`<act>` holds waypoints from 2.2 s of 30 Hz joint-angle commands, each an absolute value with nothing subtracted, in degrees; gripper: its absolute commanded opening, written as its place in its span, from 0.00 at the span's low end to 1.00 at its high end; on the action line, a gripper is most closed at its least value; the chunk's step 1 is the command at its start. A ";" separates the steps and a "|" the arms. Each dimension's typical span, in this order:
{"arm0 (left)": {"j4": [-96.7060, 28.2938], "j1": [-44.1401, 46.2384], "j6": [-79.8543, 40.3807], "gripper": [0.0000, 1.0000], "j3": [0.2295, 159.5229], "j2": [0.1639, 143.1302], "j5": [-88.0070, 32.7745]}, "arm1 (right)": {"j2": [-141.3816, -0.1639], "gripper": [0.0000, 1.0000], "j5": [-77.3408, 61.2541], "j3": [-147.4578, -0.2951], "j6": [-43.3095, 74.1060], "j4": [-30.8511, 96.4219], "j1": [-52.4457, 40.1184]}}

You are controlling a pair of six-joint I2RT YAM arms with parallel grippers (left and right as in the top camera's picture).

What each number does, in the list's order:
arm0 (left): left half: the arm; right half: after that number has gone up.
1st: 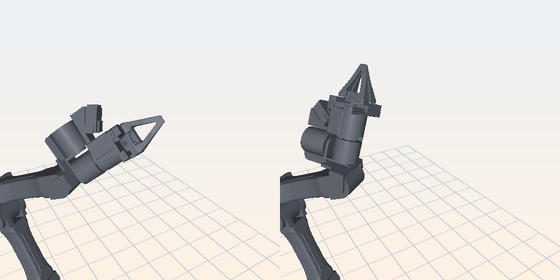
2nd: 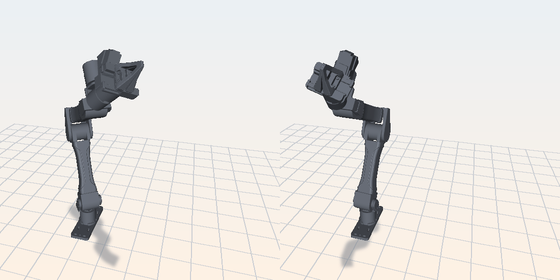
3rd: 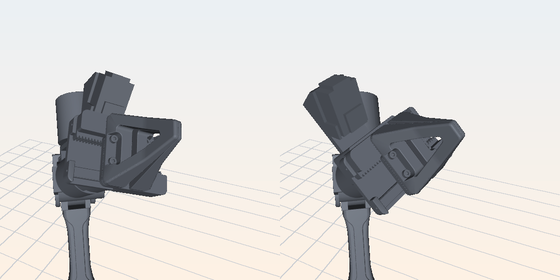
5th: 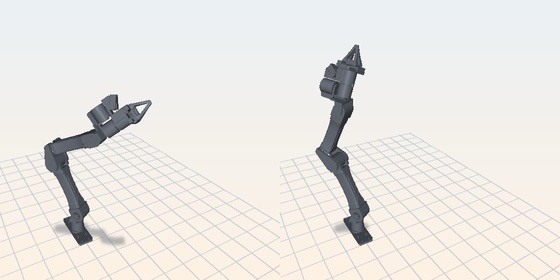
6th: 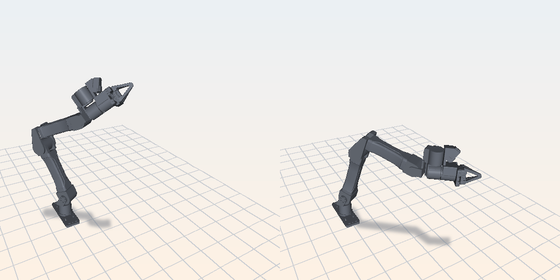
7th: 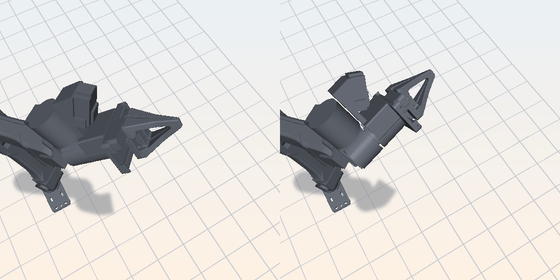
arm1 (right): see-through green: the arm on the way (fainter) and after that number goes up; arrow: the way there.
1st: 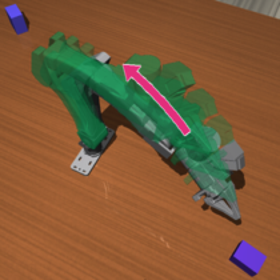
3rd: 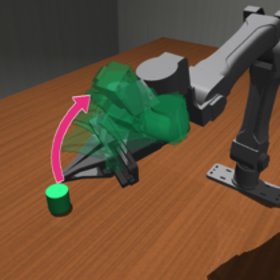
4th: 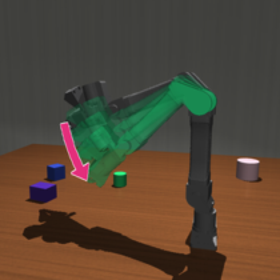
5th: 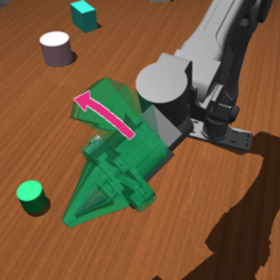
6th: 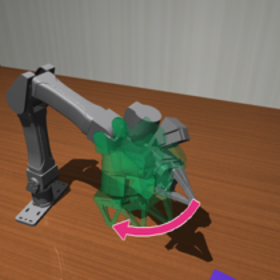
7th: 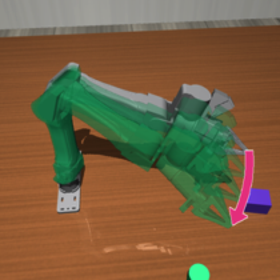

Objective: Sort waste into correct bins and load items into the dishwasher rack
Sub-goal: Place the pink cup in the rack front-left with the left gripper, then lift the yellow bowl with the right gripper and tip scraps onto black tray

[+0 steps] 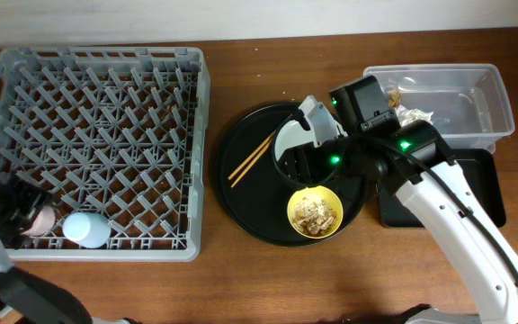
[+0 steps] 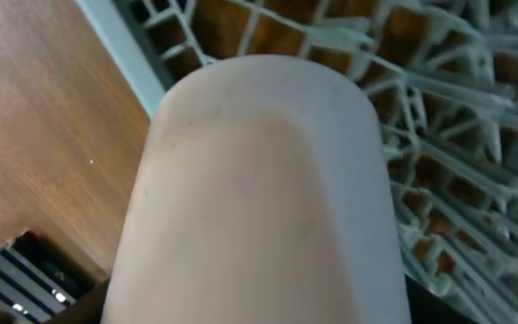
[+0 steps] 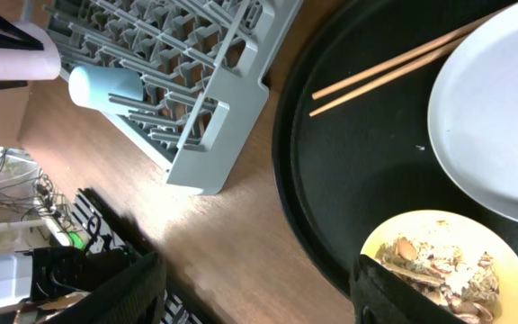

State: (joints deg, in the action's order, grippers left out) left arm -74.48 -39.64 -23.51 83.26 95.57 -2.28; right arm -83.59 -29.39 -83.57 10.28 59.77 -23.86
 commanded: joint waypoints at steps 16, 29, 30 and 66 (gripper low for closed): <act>-71.16 -44.82 -22.68 0.63 83.07 107.77 -17.80 | -83.81 0.68 -27.31 -83.68 10.15 59.86 -24.36; -79.68 -36.84 -11.97 0.96 100.95 94.21 -21.69 | -83.88 0.67 -14.44 -83.68 16.38 59.42 -24.36; -78.32 -31.53 -9.45 0.95 101.23 90.70 -21.69 | -84.47 0.67 -13.89 -83.68 18.31 58.43 -24.38; -75.55 8.43 3.31 0.99 101.19 87.31 -14.98 | -87.74 0.04 -53.15 -66.94 -10.72 56.71 21.89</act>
State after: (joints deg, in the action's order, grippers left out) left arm -75.77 8.34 2.20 100.95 87.24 -14.94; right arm -87.77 -37.80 -71.92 -4.08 60.82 15.88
